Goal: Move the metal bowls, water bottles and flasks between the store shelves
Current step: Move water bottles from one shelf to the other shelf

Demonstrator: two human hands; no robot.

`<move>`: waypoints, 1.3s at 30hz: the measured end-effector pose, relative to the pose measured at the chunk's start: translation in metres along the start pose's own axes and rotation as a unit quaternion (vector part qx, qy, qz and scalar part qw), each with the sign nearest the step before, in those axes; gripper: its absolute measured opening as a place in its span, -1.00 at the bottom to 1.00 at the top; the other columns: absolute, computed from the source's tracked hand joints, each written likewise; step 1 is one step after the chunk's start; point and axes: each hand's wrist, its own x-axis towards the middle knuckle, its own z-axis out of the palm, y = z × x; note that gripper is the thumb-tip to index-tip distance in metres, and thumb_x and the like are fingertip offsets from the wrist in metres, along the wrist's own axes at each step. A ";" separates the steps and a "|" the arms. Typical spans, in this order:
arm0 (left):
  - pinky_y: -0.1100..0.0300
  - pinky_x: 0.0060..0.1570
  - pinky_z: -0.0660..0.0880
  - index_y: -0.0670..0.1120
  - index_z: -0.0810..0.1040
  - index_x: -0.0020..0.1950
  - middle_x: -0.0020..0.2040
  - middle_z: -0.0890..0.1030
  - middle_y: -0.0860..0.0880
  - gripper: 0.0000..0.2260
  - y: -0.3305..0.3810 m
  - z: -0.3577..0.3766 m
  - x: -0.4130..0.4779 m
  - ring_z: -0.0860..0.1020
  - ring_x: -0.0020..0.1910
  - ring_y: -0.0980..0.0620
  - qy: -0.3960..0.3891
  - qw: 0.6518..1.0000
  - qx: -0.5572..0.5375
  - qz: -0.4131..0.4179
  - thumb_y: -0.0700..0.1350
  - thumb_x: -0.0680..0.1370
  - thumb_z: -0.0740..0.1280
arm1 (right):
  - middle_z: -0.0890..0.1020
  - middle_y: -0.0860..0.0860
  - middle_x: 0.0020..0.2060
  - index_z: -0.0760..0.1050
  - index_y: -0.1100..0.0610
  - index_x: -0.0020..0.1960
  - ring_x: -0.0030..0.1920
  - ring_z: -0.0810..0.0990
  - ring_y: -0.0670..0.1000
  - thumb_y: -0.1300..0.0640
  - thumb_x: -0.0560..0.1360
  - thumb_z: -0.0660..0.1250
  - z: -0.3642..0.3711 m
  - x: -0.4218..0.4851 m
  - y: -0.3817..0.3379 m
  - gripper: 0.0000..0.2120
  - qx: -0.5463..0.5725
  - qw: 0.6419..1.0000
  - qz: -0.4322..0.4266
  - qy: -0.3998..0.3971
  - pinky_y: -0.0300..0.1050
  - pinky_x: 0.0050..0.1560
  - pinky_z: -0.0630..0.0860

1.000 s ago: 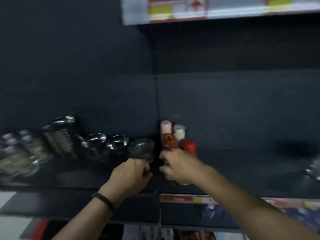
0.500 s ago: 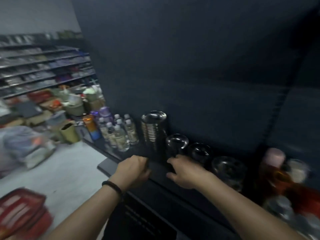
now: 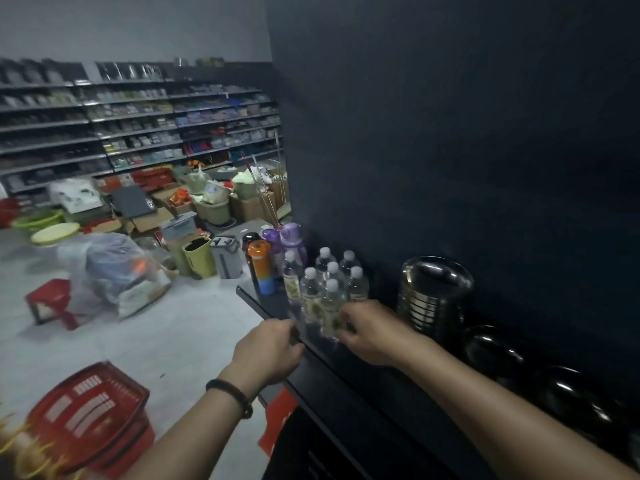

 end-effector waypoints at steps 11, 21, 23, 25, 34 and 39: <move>-0.03 0.05 0.64 0.13 0.60 0.19 0.13 0.62 0.04 -0.75 -0.153 0.004 0.147 0.62 0.17 -0.08 -0.020 0.999 -0.027 0.026 0.19 0.61 0.26 | 0.66 0.10 0.10 0.57 0.02 0.09 0.10 0.66 0.20 0.01 0.60 0.31 0.037 0.286 -0.079 -0.87 -0.053 0.995 0.071 0.042 -0.01 0.04 0.56; -0.07 0.11 0.65 0.08 0.60 0.23 0.19 0.61 0.03 -0.73 -0.201 0.024 0.180 0.63 0.19 -0.10 -0.046 0.998 -0.040 0.020 0.11 0.61 0.24 | 0.54 0.21 0.30 0.48 0.11 0.36 0.29 0.57 0.27 -0.07 0.62 0.33 0.085 0.395 -0.055 -0.61 -0.124 0.981 0.148 0.012 0.13 0.22 0.56; -0.08 0.10 0.66 0.08 0.59 0.22 0.18 0.61 0.03 -0.74 -0.206 0.028 0.181 0.63 0.18 -0.10 -0.047 0.998 -0.039 0.021 0.11 0.61 0.24 | 0.57 0.17 0.28 0.50 0.11 0.35 0.25 0.61 0.25 -0.04 0.63 0.33 0.090 0.401 -0.052 -0.64 -0.123 0.980 0.157 0.007 0.11 0.15 0.58; -0.08 0.09 0.67 0.08 0.59 0.21 0.17 0.61 0.03 -0.75 -0.209 0.028 0.183 0.63 0.16 -0.09 -0.047 0.998 -0.035 0.021 0.11 0.61 0.24 | 0.57 0.17 0.26 0.45 0.10 0.38 0.24 0.61 0.25 0.01 0.64 0.32 0.093 0.403 -0.050 -0.65 -0.139 0.978 0.154 0.007 0.11 0.10 0.56; -0.04 0.16 0.63 0.11 0.59 0.26 0.23 0.60 0.06 -0.72 -0.205 0.023 0.180 0.60 0.25 -0.06 -0.035 0.997 -0.054 0.035 0.13 0.60 0.25 | 0.52 0.19 0.23 0.39 0.08 0.33 0.21 0.59 0.25 0.22 0.60 0.33 0.095 0.391 -0.052 -0.68 -0.168 0.979 0.116 0.007 0.14 0.16 0.56; -0.02 0.16 0.63 0.13 0.58 0.24 0.22 0.60 0.08 -0.74 -0.203 0.010 0.175 0.59 0.23 -0.01 -0.029 0.996 -0.076 0.047 0.16 0.61 0.28 | 0.55 0.16 0.17 0.40 0.08 0.32 0.15 0.61 0.18 0.18 0.65 0.33 0.051 0.362 -0.073 -0.73 -0.124 0.990 0.052 0.043 0.04 0.07 0.56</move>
